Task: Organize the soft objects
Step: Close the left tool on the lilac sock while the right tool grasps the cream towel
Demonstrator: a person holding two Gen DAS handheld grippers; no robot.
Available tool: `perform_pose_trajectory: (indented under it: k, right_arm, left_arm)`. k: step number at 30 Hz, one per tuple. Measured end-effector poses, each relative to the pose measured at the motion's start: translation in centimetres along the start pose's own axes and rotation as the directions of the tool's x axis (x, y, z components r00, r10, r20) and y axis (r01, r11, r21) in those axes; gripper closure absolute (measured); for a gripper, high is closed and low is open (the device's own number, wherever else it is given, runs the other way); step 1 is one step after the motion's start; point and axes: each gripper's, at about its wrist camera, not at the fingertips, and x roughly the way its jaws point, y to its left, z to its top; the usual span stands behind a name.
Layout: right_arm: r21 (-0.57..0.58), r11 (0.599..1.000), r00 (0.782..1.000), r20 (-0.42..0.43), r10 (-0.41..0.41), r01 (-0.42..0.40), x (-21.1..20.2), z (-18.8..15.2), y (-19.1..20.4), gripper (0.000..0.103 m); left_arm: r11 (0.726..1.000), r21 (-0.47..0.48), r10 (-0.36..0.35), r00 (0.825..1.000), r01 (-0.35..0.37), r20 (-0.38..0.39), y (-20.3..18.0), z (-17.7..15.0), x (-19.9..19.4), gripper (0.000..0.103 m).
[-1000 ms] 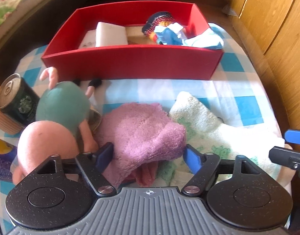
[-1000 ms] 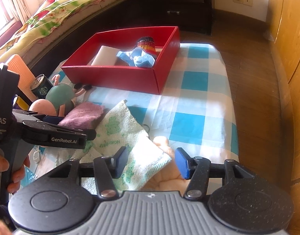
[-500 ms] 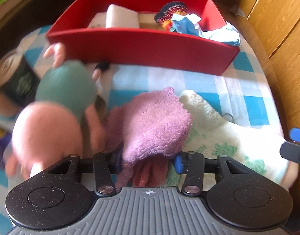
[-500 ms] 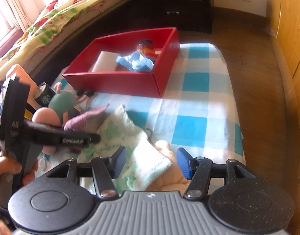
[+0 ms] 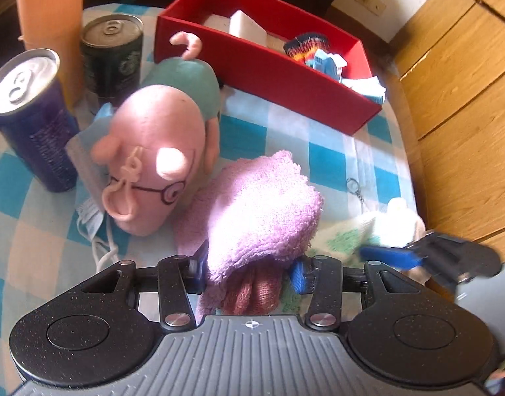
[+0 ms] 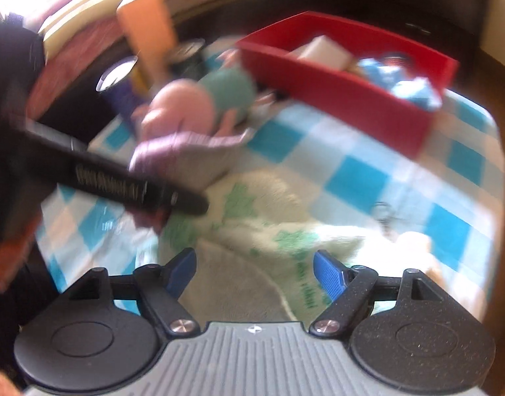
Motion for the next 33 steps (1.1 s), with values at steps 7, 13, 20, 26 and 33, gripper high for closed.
perform_pose_trajectory:
  k: [7, 13, 20, 26, 33]
  right_arm:
    - [-0.142, 0.990, 1.000, 0.022, -0.007, 0.010, 3.0, 0.9, 2.3, 0.039]
    - [-0.054, 0.998, 0.997, -0.069, -0.021, 0.017, 4.7, 1.1, 0.9, 0.087]
    - [0.039, 0.999, 0.996, -0.084, -0.021, 0.025, 2.7, -0.4, -1.2, 0.103]
    - [0.125, 0.992, 0.999, -0.038, -0.012, 0.016, 1.1, -0.1, -2.5, 0.103]
    - [0.082, 0.994, 0.996, -0.069, -0.064, 0.069, 1.8, -0.4, -1.8, 0.100]
  left_arm:
    - [0.999, -0.021, -0.039, 0.999, 0.038, -0.016, 0.7, -0.2, 0.5, 0.055]
    - [0.998, -0.046, -0.047, 0.999, 0.047, 0.000, 2.1, -0.2, -0.3, 0.052]
    - [0.999, -0.030, -0.012, 1.000, 0.012, -0.008, 2.3, -0.3, 0.0, 0.053]
    - [0.999, 0.024, 0.022, 0.999, -0.021, -0.032, 1.1, -0.8, 0.8, 0.050]
    - [0.998, 0.047, 0.046, 0.997, -0.042, -0.069, 0.8, -1.6, 1.8, 0.025]
